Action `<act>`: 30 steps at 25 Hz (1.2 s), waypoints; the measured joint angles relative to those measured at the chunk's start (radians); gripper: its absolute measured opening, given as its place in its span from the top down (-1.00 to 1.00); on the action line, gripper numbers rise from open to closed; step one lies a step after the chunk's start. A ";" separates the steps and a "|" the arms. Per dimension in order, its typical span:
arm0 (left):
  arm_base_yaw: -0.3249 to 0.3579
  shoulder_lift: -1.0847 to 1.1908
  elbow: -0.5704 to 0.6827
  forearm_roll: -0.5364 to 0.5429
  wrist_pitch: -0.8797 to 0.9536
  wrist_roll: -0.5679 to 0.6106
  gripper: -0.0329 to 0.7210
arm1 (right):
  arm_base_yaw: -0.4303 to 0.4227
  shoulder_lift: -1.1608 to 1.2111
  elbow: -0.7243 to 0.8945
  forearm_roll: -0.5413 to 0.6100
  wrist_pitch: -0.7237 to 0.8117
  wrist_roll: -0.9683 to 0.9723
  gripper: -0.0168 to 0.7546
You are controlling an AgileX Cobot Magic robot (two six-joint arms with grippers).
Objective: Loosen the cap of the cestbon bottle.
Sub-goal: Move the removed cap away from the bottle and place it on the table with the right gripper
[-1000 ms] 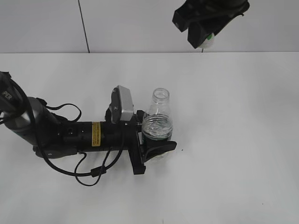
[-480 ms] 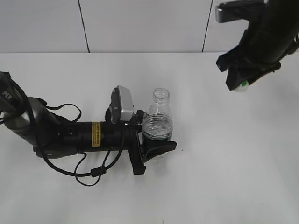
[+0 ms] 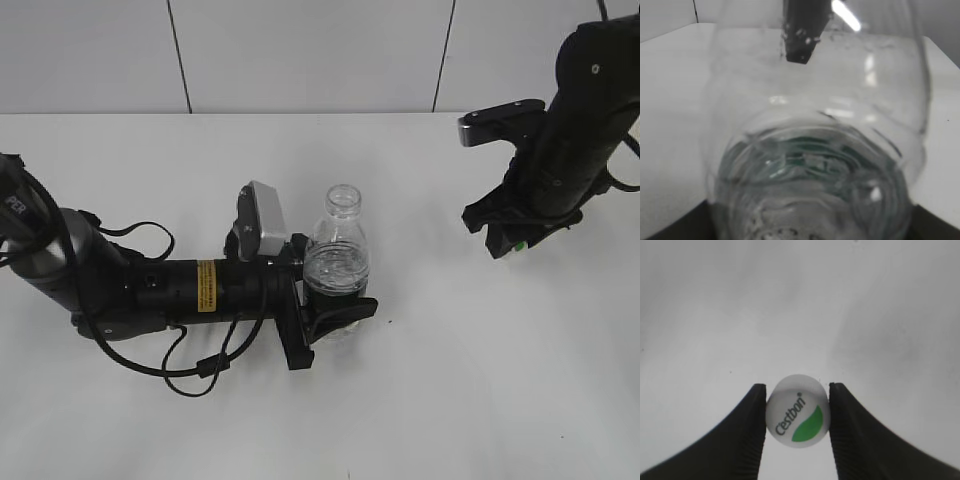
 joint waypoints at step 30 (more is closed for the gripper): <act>0.000 0.000 0.000 -0.006 0.001 0.000 -0.15 | 0.000 0.137 0.000 -0.045 -0.038 0.000 -0.57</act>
